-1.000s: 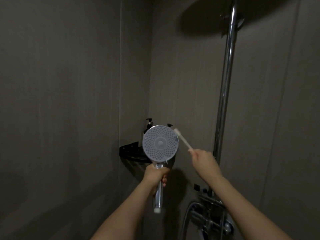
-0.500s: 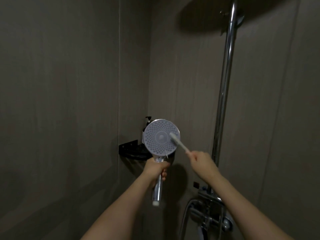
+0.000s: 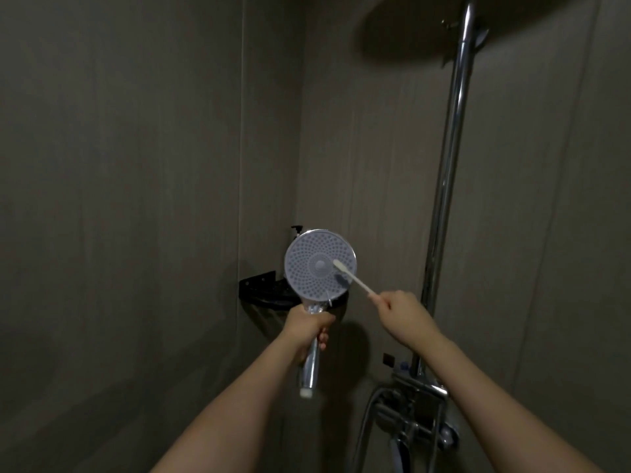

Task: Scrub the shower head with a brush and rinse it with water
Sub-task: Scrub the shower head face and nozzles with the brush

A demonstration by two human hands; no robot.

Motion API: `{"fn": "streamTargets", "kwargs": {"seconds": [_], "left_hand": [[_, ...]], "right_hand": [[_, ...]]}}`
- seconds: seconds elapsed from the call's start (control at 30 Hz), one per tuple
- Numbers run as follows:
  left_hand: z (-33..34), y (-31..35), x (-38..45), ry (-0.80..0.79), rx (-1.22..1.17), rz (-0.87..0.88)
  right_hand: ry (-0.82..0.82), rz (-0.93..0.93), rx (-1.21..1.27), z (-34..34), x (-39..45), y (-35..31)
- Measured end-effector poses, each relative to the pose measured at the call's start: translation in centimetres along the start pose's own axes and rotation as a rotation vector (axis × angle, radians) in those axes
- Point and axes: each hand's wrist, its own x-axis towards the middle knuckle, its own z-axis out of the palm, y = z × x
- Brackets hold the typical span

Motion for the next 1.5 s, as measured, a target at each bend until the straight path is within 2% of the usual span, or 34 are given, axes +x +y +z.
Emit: {"fn": "streamTargets", "kwargs": {"seconds": [0.03,0.13,0.2,0.33,0.43,0.5,0.6,0.73,0.8,0.9,0.97,1.13,1.17,1.23,1.3,1.33,1.43,1.5], "left_hand": [[0.1,0.0,0.0,0.007,0.008,0.003],[0.6,0.2,-0.1,0.013,0.037,0.016],[0.6,0.4,-0.2,0.006,0.029,0.017],[0.0,0.6,-0.2,0.034,0.034,0.010],[0.1,0.2,-0.1,0.048,0.049,0.005],[0.4,0.1,-0.1,0.048,0.053,0.014],[0.4,0.5,-0.2,0.047,0.055,0.034],[-0.8,0.7,0.0,0.056,0.031,0.033],[-1.1,0.8,0.1,0.049,0.016,0.034],[-1.1,0.9,0.2,0.049,0.015,0.030],[-0.9,0.9,0.3,0.048,0.034,0.035],[-0.1,0.5,0.3,0.028,0.047,0.031],[0.1,0.5,0.3,0.026,0.045,0.028],[0.2,0.5,0.2,0.028,0.048,0.023],[0.1,0.5,0.1,0.039,0.060,0.020],[0.0,0.5,0.1,0.044,0.058,0.022],[0.0,0.5,0.2,0.035,0.059,0.028],[0.0,0.7,0.0,0.015,0.079,0.035]], "right_hand": [[0.049,-0.035,-0.039,0.1,0.0,-0.5],[0.014,-0.134,-0.290,0.8,0.4,-2.2],[-0.012,-0.105,-0.441,0.9,0.6,-2.2],[0.035,-0.013,-0.521,-0.5,0.4,-0.4],[0.108,-0.059,-0.572,-0.4,0.6,-0.9],[0.091,-0.133,-0.595,0.8,0.7,-2.0],[0.020,-0.103,-0.574,1.3,0.8,-2.1],[0.033,-0.019,-0.586,-0.5,0.7,0.8],[0.121,0.007,-0.520,-0.8,0.6,1.6],[0.307,0.021,-0.274,-0.4,0.7,1.6],[0.367,0.009,-0.149,-0.5,1.1,1.2],[0.314,0.042,0.057,-1.8,2.1,-1.6],[0.237,0.036,0.018,-2.0,2.2,-2.1],[-0.031,0.043,-0.127,-1.6,2.1,-2.9],[-0.155,0.029,-0.176,-1.0,1.8,-2.8],[-0.149,0.014,-0.139,-1.0,1.8,-2.9],[0.063,0.042,0.025,-1.5,2.0,-3.1],[-0.058,0.063,-0.013,-1.4,2.0,-2.9]]}}
